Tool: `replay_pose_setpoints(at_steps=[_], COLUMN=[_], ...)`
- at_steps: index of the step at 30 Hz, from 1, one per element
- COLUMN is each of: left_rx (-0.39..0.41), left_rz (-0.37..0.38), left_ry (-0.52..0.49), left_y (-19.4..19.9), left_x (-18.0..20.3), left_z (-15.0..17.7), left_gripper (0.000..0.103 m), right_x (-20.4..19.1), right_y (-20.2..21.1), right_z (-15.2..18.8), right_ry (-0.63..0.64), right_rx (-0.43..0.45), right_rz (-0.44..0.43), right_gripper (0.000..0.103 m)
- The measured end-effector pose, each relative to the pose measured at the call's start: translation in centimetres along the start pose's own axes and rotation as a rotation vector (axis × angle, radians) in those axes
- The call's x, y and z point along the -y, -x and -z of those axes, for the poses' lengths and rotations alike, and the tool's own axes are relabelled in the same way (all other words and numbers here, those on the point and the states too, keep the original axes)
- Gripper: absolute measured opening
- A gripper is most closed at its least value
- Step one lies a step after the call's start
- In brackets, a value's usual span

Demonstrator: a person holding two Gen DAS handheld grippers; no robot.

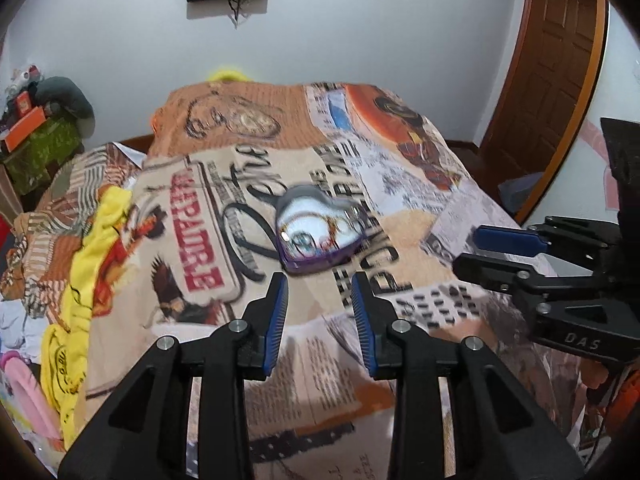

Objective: Organize jewelry
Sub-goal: 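Withdraw both tools from the tin toward the last small rings, then grasp a small ring with the left tool while the right tool grasps another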

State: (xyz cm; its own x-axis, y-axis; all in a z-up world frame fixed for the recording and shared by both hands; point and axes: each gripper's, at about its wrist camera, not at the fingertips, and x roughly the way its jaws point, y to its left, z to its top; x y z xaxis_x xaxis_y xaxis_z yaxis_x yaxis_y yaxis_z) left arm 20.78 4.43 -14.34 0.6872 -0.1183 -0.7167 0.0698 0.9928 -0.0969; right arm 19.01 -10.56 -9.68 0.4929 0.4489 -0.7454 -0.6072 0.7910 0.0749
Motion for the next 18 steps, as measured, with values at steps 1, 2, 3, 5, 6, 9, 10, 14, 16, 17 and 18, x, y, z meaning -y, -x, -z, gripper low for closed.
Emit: replay_pose_setpoints(at_steps=[1,2,3,5,6,9,10,14,16,17,18], left_rx=[-0.012,-0.024,-0.037,-0.061,-0.074,-0.095,-0.095,-0.112,-0.110,-0.108,-0.107], left_rz=[0.005,0.010,0.016,0.032,0.043,0.053,0.052,0.087,0.094,0.100,0.104], left_ry=[-0.004,-0.009,-0.014,-0.019,-0.017,-0.015,-0.016,0.006,0.013,0.011,0.007], left_y=[-0.3,-0.6,-1.0,-1.8,-2.2,-3.4,-3.8,-4.8,-5.0,-5.1,-5.3], left_x=[0.2,0.5,0.9,1.4,1.7,2.5,2.7,3.1,3.2,3.4,3.6], left_z=[0.3,0.6,0.9,1.6,1.9,2.5,2.7,2.9,2.9,2.9,2.9], left_gripper=[0.032,0.032,0.032,0.032,0.032,0.032,0.032,0.032,0.032,0.030,0.024], right_x=[0.0,0.2,0.3,0.7,0.9,1.5,1.8,2.3,2.4,2.4,2.4], right_y=[-0.2,-0.5,-0.7,-1.4,-1.5,-2.1,-2.3,-2.7,-2.8,-2.9,-2.9], right_z=[0.4,0.8,1.2,2.0,2.3,3.4,3.7,4.4,4.7,4.7,4.8], right_ry=[-0.001,-0.005,-0.012,-0.028,-0.034,-0.050,-0.056,-0.071,-0.075,-0.076,-0.075], right_rx=[-0.008,-0.020,-0.031,-0.055,-0.065,-0.090,-0.100,-0.123,-0.126,-0.126,-0.125], right_rz=[0.004,0.004,0.000,-0.004,-0.001,0.001,0.000,-0.003,-0.008,-0.010,-0.012], right_gripper=[0.033,0.033,0.033,0.033,0.033,0.033,0.033,0.033,0.033,0.033,0.033])
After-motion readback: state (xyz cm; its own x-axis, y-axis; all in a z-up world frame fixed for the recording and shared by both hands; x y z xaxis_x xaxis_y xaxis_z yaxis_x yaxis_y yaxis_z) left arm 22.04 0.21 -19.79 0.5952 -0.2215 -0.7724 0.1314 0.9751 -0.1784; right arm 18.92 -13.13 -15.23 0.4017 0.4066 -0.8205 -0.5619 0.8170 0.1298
